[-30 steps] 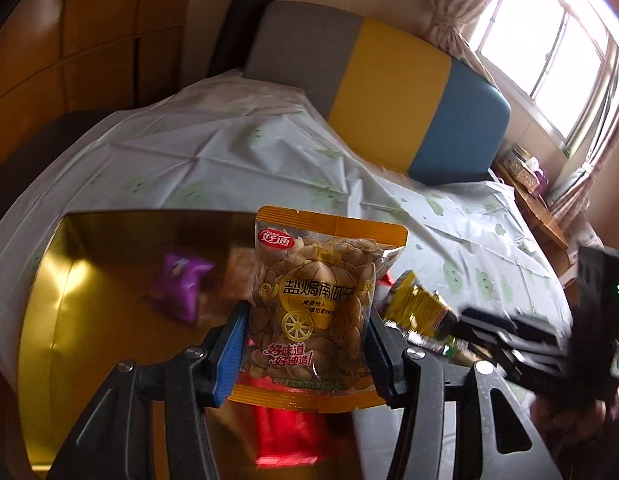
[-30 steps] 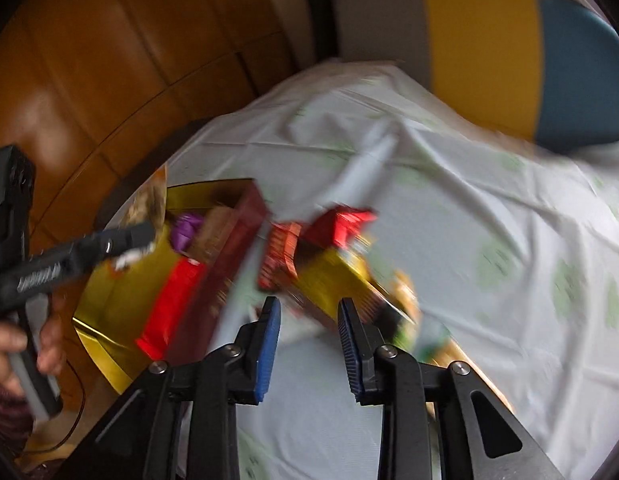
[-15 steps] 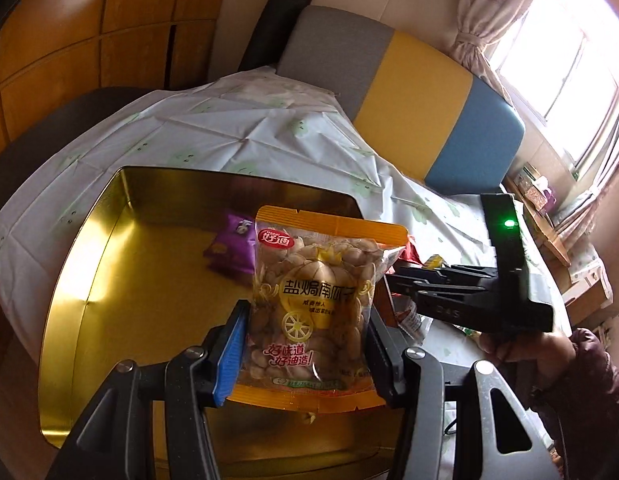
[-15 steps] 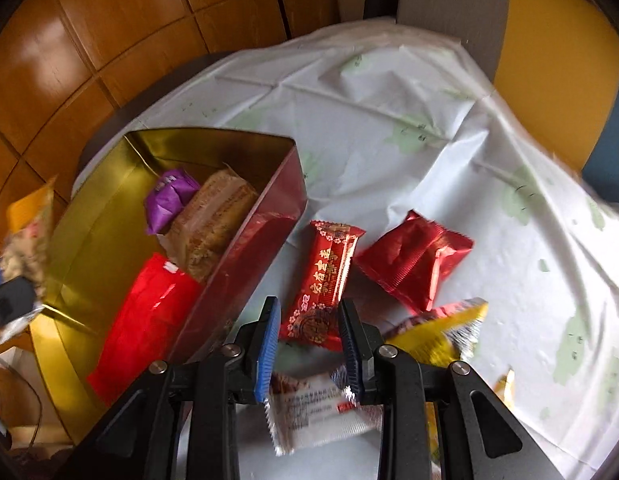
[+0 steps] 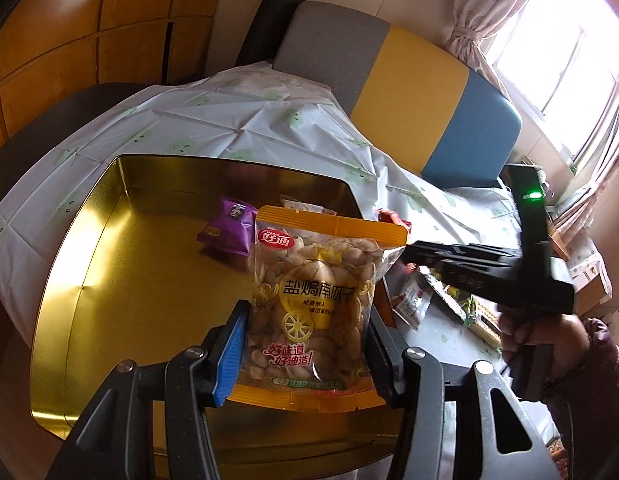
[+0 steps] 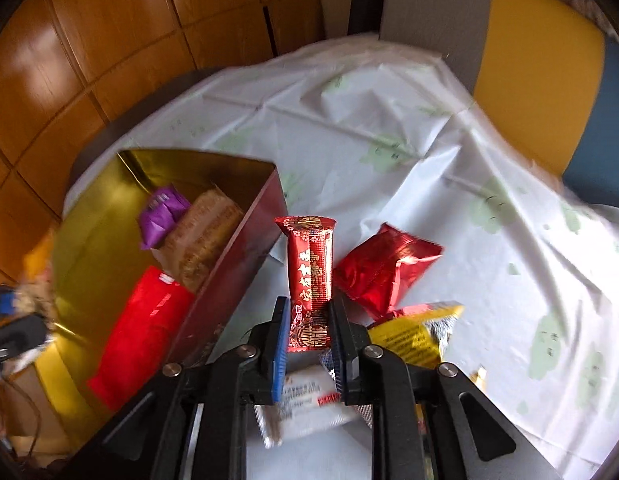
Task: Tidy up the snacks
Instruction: 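Lower the peanut bag into the gold tin and open the left gripper, then carry the red wrapped bar into the tin and open the right gripper, then move both grippers back over the table toward the remaining snacks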
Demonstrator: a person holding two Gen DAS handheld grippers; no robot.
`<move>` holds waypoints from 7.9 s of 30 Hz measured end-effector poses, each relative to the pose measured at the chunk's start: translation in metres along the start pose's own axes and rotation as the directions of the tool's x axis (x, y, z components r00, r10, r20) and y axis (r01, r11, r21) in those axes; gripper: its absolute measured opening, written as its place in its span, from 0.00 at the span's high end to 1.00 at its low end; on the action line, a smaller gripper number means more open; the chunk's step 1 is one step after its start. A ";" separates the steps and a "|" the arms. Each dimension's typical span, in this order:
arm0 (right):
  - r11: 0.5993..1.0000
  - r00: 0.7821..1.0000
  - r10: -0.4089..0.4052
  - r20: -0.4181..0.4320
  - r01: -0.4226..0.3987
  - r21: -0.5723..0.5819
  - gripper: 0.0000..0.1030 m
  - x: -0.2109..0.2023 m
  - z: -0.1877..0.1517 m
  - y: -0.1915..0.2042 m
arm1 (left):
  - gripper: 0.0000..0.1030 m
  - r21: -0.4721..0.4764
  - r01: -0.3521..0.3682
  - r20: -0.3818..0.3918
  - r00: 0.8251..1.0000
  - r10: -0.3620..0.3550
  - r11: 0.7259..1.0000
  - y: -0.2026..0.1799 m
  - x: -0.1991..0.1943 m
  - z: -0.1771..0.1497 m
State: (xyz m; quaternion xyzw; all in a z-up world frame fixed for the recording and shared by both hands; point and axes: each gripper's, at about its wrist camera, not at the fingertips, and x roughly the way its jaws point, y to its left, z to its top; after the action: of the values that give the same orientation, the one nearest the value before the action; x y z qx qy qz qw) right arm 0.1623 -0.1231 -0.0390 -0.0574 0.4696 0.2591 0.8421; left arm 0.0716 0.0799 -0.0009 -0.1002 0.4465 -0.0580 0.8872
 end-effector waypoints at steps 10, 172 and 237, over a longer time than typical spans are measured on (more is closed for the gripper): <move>0.998 0.999 0.017 -0.036 -0.019 -0.052 0.82 -0.070 -0.063 0.009 | 0.47 0.037 0.039 0.014 0.999 -0.039 0.999 -0.015 -0.010 -0.009; 0.994 0.994 0.105 -0.024 -0.105 -0.020 0.73 0.031 -0.006 0.159 | 0.33 -0.117 -0.366 0.103 0.920 0.378 0.923 0.072 -0.038 -0.053; 0.853 0.936 -0.344 0.076 0.279 0.441 0.39 -0.126 -0.120 -0.137 | 0.34 0.207 -0.140 0.076 0.989 0.126 0.968 -0.061 -0.027 -0.035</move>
State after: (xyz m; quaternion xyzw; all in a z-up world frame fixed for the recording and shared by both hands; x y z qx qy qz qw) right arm 0.0848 -0.3292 -0.0218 0.0709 0.4334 0.0146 0.8983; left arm 0.0272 0.0212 0.0138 0.0235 0.4156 -0.0424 0.9083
